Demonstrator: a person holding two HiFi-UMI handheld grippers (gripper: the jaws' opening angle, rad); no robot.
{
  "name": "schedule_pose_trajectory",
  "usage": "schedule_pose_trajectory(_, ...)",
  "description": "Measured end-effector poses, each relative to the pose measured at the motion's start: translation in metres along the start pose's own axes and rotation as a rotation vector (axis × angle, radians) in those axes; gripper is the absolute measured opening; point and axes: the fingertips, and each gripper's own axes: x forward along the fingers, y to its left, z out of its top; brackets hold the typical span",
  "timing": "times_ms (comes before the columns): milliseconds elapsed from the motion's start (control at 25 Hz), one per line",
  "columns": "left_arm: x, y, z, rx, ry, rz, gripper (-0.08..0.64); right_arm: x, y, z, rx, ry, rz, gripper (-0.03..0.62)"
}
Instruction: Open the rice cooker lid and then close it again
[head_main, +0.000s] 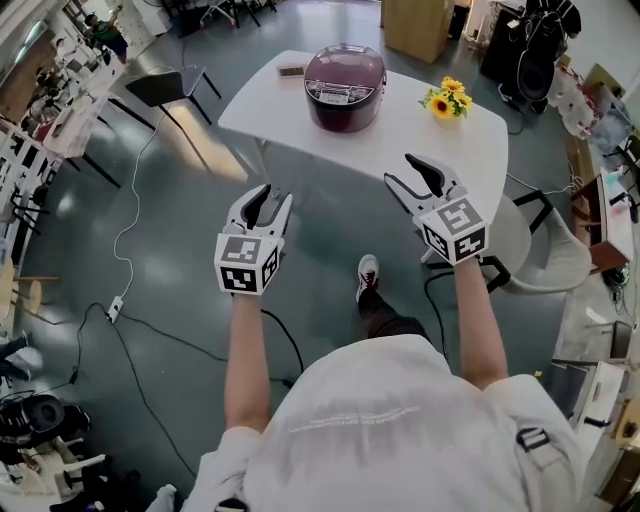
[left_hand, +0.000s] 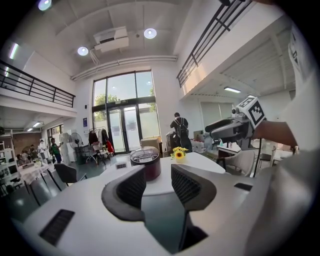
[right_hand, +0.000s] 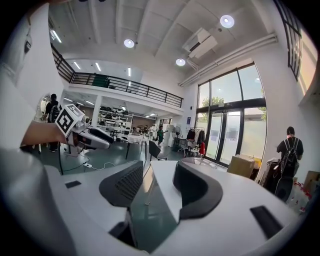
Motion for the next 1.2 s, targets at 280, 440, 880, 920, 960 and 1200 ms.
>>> schedule_pose_trajectory(280,0.08,0.04,0.01,0.004,0.031,-0.014,0.173,0.073,-0.063,-0.008,0.048,-0.001,0.002,0.227)
schedule_pose_trajectory(440,0.124,0.061,0.024,0.015,0.035,-0.03,0.173,0.11,-0.099,-0.007,0.056,0.009,0.004,0.227)
schedule_pose_trajectory(880,0.234,0.108,0.048,0.028,0.048,-0.095,0.161,0.194,-0.179,-0.01,0.095,0.033,-0.006,0.227)
schedule_pose_trajectory(920,0.244,0.114,0.049,0.012,0.044,-0.096,0.161,0.2,-0.187,-0.01,0.095,0.035,-0.009,0.227)
schedule_pose_trajectory(960,0.253,0.119,0.051,-0.004,0.039,-0.098,0.161,0.206,-0.193,-0.01,0.094,0.038,-0.011,0.227)
schedule_pose_trajectory(1200,0.29,0.148,0.061,-0.002,0.028,-0.124,0.161,0.233,-0.218,-0.006,0.105,0.034,-0.028,0.235)
